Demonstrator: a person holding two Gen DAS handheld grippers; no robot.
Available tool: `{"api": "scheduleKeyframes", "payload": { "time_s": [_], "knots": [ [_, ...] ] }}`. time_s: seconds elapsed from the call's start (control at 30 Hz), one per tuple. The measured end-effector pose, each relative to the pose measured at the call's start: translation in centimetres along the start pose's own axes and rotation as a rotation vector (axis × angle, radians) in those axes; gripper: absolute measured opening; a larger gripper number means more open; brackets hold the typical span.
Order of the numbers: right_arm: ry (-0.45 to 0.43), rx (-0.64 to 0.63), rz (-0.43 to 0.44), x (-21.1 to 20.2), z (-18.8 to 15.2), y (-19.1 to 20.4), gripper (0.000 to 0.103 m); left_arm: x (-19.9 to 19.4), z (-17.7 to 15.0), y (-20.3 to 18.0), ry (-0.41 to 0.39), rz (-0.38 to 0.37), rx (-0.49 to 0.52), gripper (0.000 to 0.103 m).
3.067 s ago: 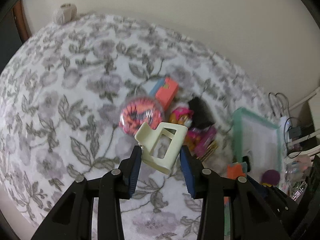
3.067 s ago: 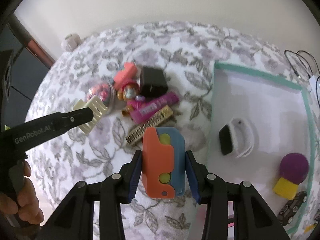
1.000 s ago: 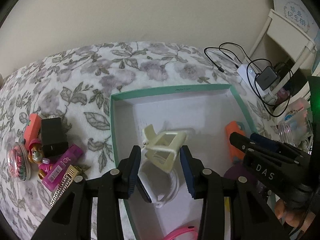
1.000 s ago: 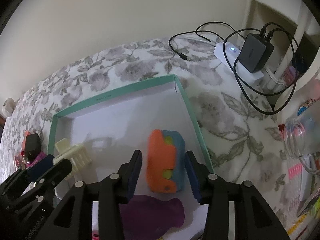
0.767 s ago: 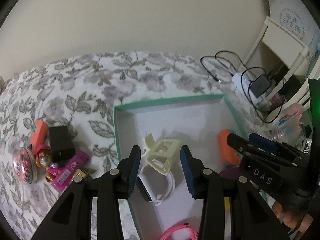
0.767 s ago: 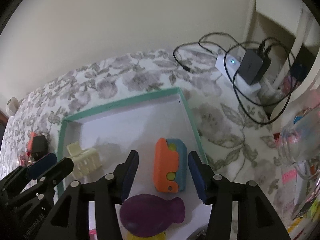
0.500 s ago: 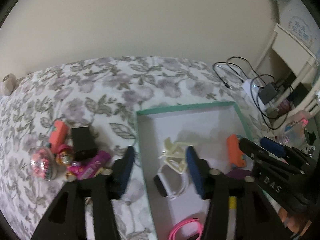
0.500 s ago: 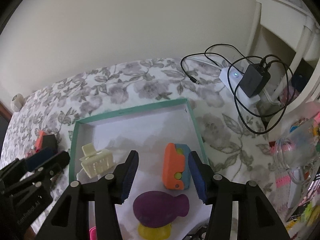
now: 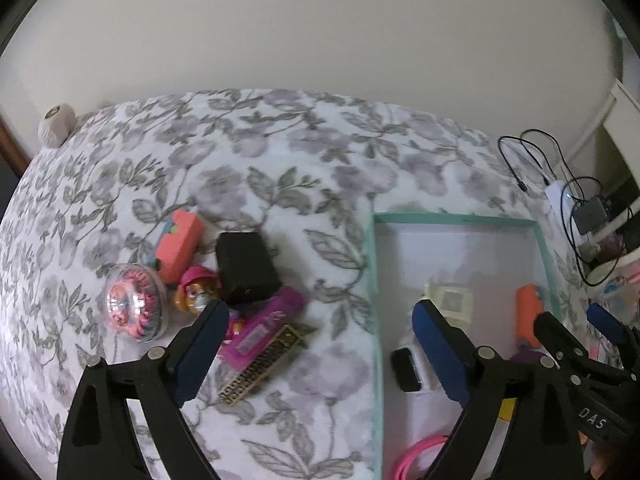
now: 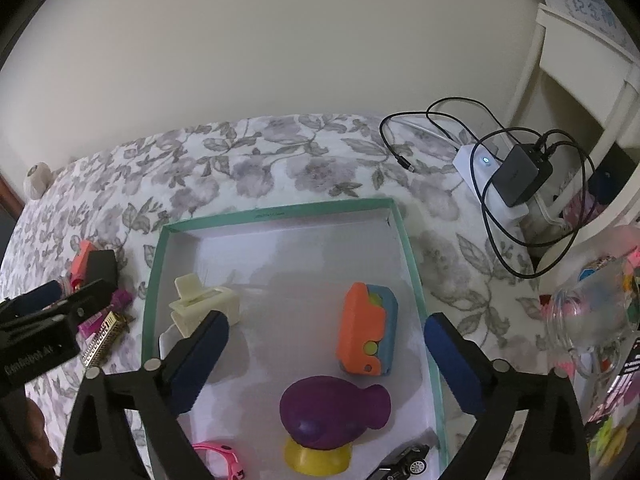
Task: Organize rigid objects
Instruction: 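Move both open tools back to the clear ball and black-gold bar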
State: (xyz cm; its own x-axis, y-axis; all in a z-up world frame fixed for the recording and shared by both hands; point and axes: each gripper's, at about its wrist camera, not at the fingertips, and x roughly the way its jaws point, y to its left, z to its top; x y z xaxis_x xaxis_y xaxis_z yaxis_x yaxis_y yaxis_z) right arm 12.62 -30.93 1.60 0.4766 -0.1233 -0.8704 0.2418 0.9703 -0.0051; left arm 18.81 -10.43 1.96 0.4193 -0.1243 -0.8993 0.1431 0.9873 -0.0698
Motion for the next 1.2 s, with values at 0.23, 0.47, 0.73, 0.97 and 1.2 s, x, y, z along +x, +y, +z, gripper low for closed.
{"api": "scheduleKeyframes", "payload": {
  "time_s": [0.23,0.47,0.73,0.97,1.2],
  "knots": [
    [-0.003,-0.012,0.002,0.0,0.0,0.5,0.103,0.1,0.4,2.0,0.011,0.018,-0.02,0.098],
    [-0.013,-0.025,0.011,-0.4,0.1,1.5,0.103,-0.6,1.1,5.2,0.007,0.005,-0.077,0.103],
    [-0.059,-0.053,0.091,-2.0,0.5,5.1,0.103,-3.2,2.2,11.6,-0.068,0.028,-0.172,0.103],
    [-0.086,-0.104,0.174,-2.8,0.6,10.3,0.103,-3.9,2.1,18.0,-0.072,0.101,-0.272,0.103],
    [-0.057,-0.178,0.239,-1.9,-0.4,15.9,0.103,-3.1,1.4,22.1,-0.044,0.123,-0.35,0.103]
  ]
}}
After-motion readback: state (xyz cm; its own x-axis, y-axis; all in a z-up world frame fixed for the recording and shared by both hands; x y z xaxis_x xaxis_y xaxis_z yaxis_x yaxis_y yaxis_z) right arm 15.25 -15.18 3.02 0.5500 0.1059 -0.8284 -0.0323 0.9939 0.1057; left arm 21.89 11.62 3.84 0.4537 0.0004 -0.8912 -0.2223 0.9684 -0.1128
